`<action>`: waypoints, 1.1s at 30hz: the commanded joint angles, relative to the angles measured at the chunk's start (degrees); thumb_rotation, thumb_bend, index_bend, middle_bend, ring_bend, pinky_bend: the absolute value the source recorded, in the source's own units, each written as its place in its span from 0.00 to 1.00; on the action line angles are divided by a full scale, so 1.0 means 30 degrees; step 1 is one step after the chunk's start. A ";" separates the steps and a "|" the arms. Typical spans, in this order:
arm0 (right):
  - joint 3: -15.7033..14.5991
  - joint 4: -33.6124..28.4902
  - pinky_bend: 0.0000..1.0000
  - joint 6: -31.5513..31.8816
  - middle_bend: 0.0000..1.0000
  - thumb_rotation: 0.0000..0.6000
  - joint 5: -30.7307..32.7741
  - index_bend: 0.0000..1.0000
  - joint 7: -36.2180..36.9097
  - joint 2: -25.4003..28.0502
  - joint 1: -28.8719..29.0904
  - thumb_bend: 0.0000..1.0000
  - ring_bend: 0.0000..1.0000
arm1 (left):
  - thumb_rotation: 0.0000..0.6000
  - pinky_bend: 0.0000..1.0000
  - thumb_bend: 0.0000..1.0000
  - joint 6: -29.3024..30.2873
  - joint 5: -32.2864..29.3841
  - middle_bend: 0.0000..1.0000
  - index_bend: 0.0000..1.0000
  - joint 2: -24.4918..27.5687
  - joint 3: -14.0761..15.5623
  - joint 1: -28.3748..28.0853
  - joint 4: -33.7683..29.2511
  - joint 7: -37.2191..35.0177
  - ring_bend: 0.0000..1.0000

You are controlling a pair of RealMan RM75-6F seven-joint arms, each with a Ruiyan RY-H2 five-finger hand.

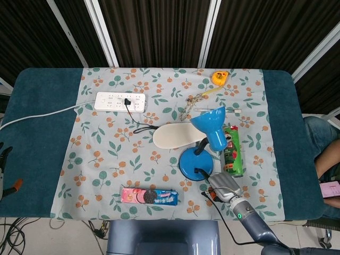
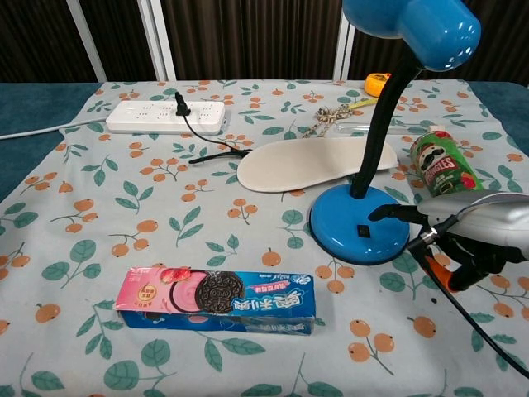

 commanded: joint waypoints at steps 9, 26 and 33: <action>-0.0258 0.0240 0.86 0.0044 0.66 1.00 0.1081 0.05 -0.0402 -0.0522 0.0837 0.68 0.77 | 1.00 0.05 0.21 -0.0039 -0.0103 0.01 0.12 0.0017 -0.0036 -0.0016 -0.0007 -0.0025 0.00; -0.0757 0.0459 0.93 0.0358 0.66 1.00 0.2035 0.05 -0.0184 -0.0646 0.1557 0.68 0.77 | 1.00 0.05 0.21 -0.0072 -0.0162 0.01 0.12 0.0040 -0.0043 -0.0037 -0.0008 -0.0021 0.00; -0.0901 0.0433 0.95 0.0554 0.66 1.00 0.2059 0.05 0.0067 -0.0517 0.1669 0.68 0.77 | 1.00 0.05 0.21 -0.0067 -0.0167 0.01 0.11 0.0038 -0.0036 -0.0036 -0.0007 -0.0011 0.00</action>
